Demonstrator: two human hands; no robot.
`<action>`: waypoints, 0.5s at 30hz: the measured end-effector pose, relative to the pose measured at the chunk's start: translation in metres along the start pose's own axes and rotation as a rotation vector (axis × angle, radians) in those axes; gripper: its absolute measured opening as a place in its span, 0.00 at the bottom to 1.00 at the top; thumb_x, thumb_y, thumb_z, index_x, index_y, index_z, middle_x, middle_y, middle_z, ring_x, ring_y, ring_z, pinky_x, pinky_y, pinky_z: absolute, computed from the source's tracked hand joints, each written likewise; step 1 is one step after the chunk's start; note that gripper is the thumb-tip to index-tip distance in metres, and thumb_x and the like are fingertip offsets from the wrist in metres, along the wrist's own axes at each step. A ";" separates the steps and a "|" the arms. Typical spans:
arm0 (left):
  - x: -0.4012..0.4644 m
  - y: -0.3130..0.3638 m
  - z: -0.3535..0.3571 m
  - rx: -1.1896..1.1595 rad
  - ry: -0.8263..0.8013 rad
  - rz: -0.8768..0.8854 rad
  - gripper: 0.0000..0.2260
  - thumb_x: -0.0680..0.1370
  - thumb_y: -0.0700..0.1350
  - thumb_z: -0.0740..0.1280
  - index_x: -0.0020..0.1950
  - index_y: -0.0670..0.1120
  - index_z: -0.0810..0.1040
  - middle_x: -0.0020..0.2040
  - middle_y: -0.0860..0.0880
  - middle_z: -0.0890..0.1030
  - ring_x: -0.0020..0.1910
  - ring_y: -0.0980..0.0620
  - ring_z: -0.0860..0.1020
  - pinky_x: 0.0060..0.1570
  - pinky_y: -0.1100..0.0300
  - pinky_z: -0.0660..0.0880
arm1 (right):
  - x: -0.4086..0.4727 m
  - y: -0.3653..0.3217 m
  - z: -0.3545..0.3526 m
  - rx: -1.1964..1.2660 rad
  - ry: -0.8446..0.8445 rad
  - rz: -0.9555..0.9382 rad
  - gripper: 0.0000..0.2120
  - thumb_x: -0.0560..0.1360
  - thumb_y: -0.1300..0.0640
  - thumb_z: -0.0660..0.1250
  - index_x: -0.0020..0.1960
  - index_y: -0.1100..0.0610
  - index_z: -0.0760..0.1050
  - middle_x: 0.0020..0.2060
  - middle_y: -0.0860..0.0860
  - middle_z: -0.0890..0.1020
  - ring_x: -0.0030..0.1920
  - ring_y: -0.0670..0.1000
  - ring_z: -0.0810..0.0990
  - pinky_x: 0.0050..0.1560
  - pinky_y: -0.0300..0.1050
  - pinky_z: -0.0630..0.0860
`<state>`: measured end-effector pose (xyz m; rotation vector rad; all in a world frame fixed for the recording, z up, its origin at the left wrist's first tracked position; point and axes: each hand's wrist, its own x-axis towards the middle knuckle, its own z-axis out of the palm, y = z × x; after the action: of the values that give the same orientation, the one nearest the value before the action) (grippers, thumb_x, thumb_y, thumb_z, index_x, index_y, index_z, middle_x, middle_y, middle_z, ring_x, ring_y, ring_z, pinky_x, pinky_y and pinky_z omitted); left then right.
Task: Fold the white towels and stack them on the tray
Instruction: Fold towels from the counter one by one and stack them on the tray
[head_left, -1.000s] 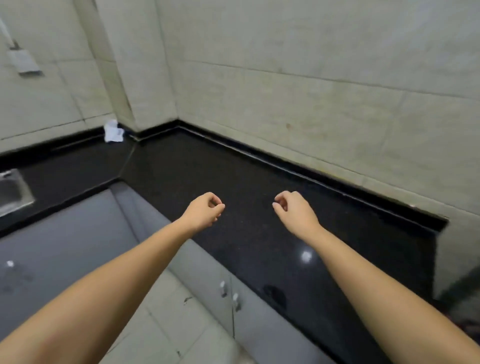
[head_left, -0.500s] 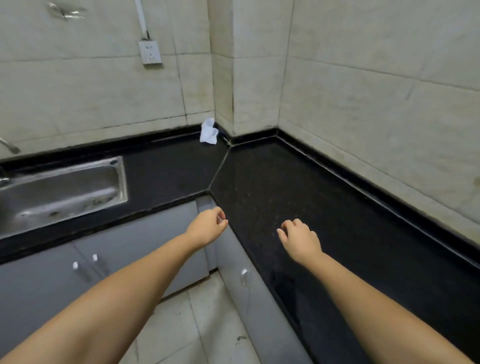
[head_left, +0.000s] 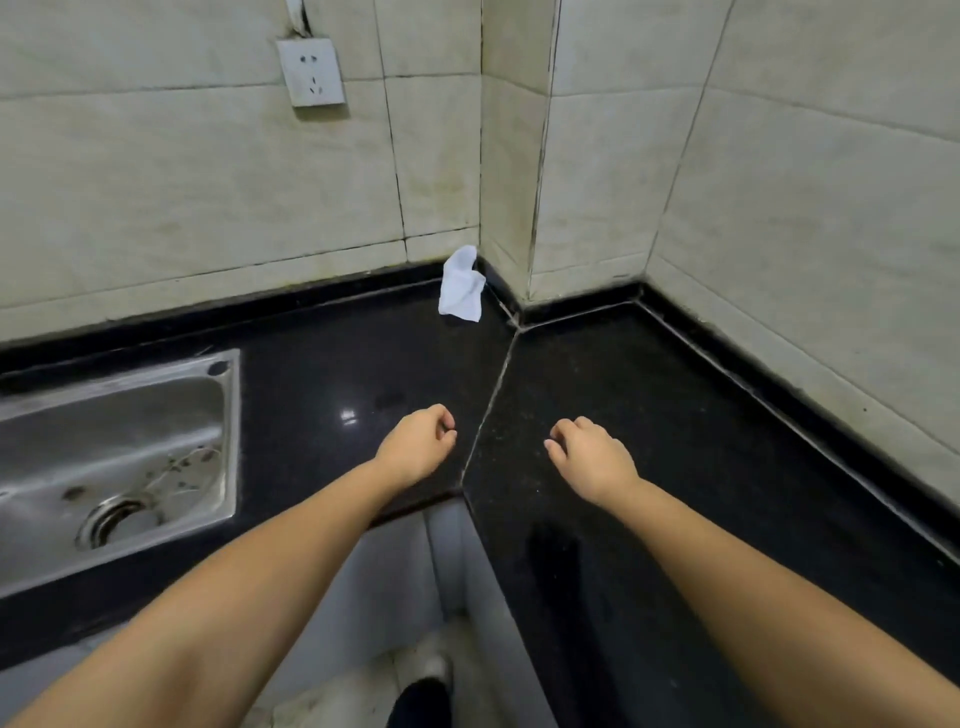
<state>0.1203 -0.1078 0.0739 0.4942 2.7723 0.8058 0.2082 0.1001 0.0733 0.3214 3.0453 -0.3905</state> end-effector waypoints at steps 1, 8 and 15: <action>0.023 -0.005 -0.001 0.005 -0.013 0.002 0.05 0.77 0.45 0.63 0.51 0.47 0.75 0.42 0.52 0.77 0.44 0.50 0.76 0.50 0.53 0.74 | 0.022 -0.003 0.003 0.005 -0.005 -0.005 0.16 0.81 0.48 0.53 0.63 0.55 0.71 0.58 0.53 0.75 0.57 0.55 0.75 0.54 0.51 0.72; 0.208 -0.051 -0.009 0.035 -0.134 0.038 0.10 0.78 0.44 0.62 0.58 0.45 0.74 0.50 0.47 0.78 0.50 0.48 0.77 0.52 0.52 0.75 | 0.210 -0.032 0.037 0.060 -0.052 0.016 0.15 0.80 0.48 0.56 0.61 0.56 0.72 0.56 0.55 0.75 0.56 0.57 0.75 0.51 0.51 0.73; 0.355 -0.083 -0.003 0.235 -0.106 0.196 0.20 0.79 0.42 0.59 0.71 0.44 0.65 0.62 0.43 0.71 0.62 0.44 0.70 0.56 0.50 0.73 | 0.372 -0.056 0.064 0.039 0.005 0.023 0.18 0.79 0.51 0.60 0.66 0.58 0.67 0.61 0.58 0.70 0.61 0.60 0.70 0.55 0.55 0.73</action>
<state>-0.2292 -0.0418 -0.0078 0.8359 2.7625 0.4743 -0.1652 0.1048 -0.0049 0.3592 3.0389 -0.4484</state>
